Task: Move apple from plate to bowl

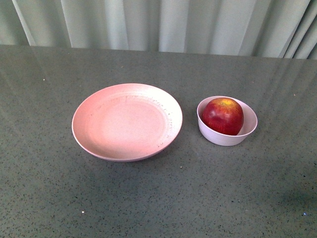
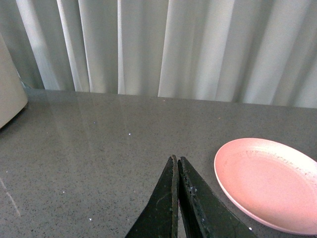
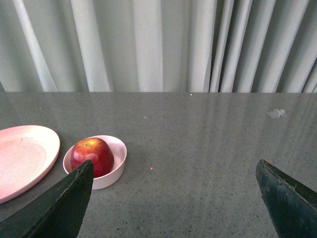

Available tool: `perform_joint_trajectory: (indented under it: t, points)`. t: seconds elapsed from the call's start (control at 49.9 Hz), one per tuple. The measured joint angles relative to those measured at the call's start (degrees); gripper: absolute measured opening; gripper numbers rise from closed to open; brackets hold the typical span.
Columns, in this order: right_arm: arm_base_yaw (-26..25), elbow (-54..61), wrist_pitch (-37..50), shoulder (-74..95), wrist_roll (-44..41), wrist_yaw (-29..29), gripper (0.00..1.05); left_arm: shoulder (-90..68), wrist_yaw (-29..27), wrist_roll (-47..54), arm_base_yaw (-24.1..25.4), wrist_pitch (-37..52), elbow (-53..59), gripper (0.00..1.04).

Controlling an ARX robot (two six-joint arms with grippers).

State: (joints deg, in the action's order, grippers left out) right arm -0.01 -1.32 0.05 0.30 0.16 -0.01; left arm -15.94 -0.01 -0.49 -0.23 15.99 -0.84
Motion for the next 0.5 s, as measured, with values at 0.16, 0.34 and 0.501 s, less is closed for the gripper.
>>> perform_joint_trajectory:
  t: [0.16,0.34,0.501]
  points:
    - [0.0,0.0,0.0,0.0,0.0,0.0,0.96,2.1,0.0,0.0,0.0,-2.1,0.0,0.02]
    - [0.0,0.0,0.0,0.0,0.0,0.0,0.96,4.8,0.0,0.0,0.0,-4.7,0.0,0.02]
    - [0.0,0.0,0.0,0.0,0.0,0.0,0.96,13.7,0.0,0.0,0.0,-15.3,0.0,0.02]
